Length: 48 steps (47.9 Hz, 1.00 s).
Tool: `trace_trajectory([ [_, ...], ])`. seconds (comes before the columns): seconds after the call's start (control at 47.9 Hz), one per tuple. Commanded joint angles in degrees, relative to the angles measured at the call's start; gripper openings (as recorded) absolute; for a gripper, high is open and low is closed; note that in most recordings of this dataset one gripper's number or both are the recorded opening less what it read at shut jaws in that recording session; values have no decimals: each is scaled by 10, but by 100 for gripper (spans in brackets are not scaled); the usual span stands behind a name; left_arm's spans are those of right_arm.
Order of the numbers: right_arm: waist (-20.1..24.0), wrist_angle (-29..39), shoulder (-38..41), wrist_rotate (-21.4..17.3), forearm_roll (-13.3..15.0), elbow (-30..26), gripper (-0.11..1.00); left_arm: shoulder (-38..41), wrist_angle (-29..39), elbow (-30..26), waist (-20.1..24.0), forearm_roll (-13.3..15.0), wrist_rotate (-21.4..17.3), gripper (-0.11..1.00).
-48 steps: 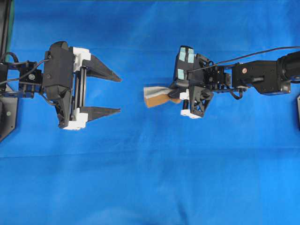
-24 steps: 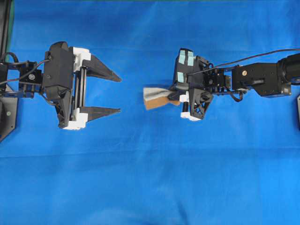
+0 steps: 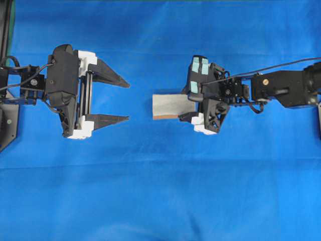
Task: Hand over the sponge with the left arm and wipe it with the right arm.
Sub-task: 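Lower the sponge onto the table and open the right gripper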
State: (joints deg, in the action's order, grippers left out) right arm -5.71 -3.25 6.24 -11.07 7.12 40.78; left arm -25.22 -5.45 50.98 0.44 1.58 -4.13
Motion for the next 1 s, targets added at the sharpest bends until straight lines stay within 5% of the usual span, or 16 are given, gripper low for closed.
trace_trajectory([
  [0.0,10,11,-35,1,-2,-5,74,-4,-5,-6,-1,-1,-1,89],
  [0.48,28,77,-227,2,-1,23,74,-4,-5,-7,-1,-1,0,89],
  [0.981,27,9,-251,2,-2,63,74,-5,-4,-5,-1,0,2,89],
])
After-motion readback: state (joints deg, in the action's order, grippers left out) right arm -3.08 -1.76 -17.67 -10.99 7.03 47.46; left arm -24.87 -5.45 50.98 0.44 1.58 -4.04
